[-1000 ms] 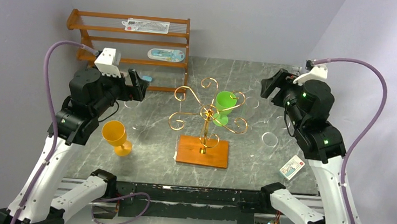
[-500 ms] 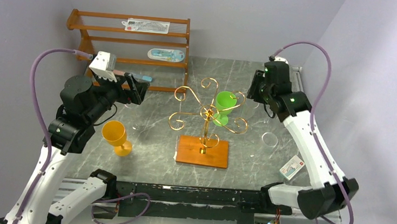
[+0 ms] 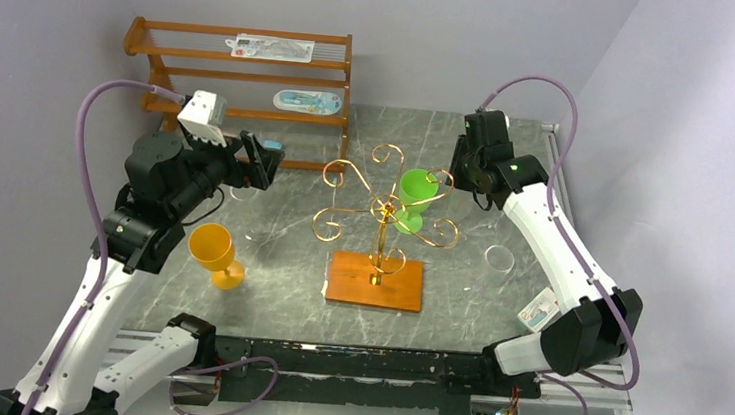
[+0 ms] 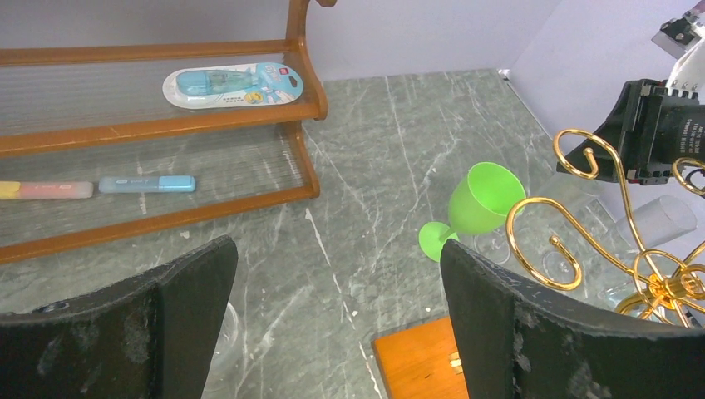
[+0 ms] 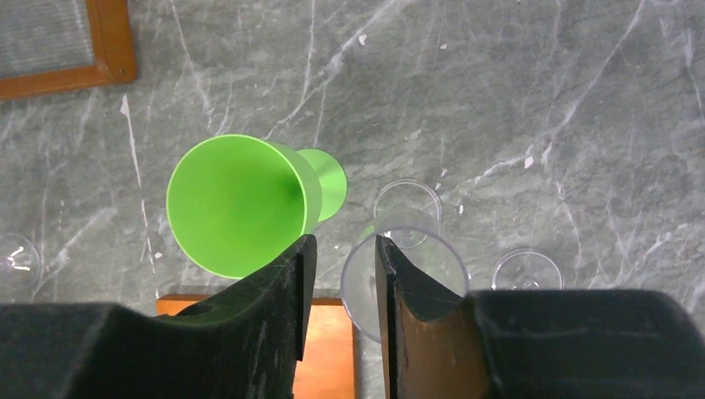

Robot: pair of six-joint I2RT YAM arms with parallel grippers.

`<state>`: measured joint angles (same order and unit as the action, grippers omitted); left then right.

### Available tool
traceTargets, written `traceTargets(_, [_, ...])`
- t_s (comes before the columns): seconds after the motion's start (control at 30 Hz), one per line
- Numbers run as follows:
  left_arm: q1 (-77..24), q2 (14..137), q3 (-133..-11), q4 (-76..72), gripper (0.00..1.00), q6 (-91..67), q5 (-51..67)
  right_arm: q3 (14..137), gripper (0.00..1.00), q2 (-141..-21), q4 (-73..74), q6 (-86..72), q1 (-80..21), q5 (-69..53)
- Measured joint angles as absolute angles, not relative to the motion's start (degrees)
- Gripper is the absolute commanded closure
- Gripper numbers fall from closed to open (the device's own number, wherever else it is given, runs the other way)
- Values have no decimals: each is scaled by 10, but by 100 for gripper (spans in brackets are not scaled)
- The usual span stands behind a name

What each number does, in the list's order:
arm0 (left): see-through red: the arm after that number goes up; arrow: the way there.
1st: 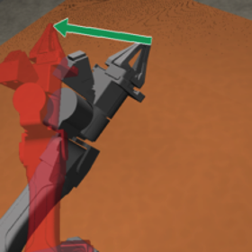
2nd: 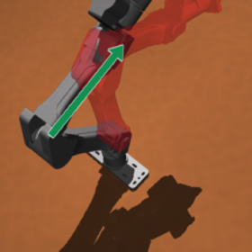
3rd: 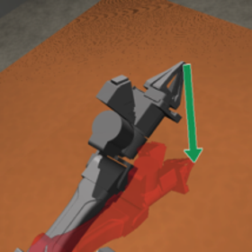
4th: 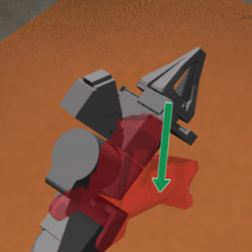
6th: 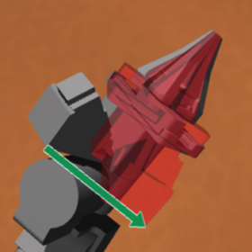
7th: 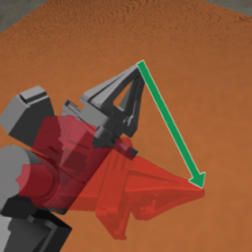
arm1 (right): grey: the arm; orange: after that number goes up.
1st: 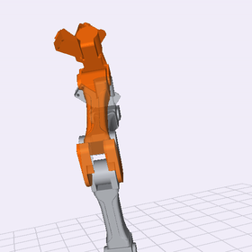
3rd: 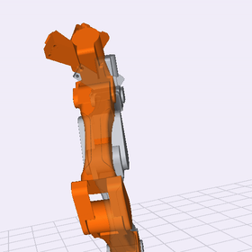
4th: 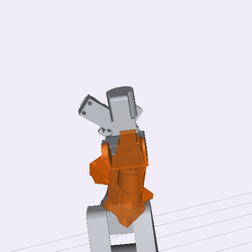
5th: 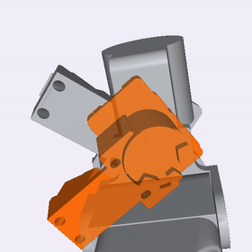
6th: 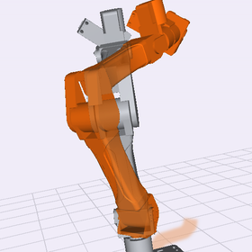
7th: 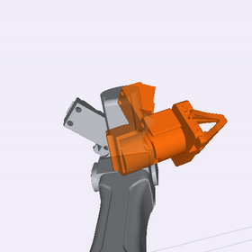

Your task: Place the wine glass upside down on the wine glass rack

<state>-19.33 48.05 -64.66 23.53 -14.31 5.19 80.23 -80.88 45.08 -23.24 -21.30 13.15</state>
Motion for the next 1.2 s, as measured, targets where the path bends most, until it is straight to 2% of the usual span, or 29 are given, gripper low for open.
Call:
traceTargets(0.17, [-193, 495, -647, 234, 3, -139, 52, 802, 78, -828, 449, -234, -214, 136])
traceTargets(0.3, [-193, 498, -646, 234, 3, -137, 52, 799, 100, -834, 451, -237, -216, 139])
traceTargets(0.67, [-193, 497, -649, 239, 3, -135, 52, 800, 100, -826, 468, -237, -236, 185])
traceTargets(0.83, [-193, 500, -678, 253, 3, -149, 72, 801, 100, -776, 464, -230, -240, 200])
traceTargets(1.2, [-193, 502, -756, 220, 4, -286, 157, 796, 100, -582, 247, -205, -240, 206])
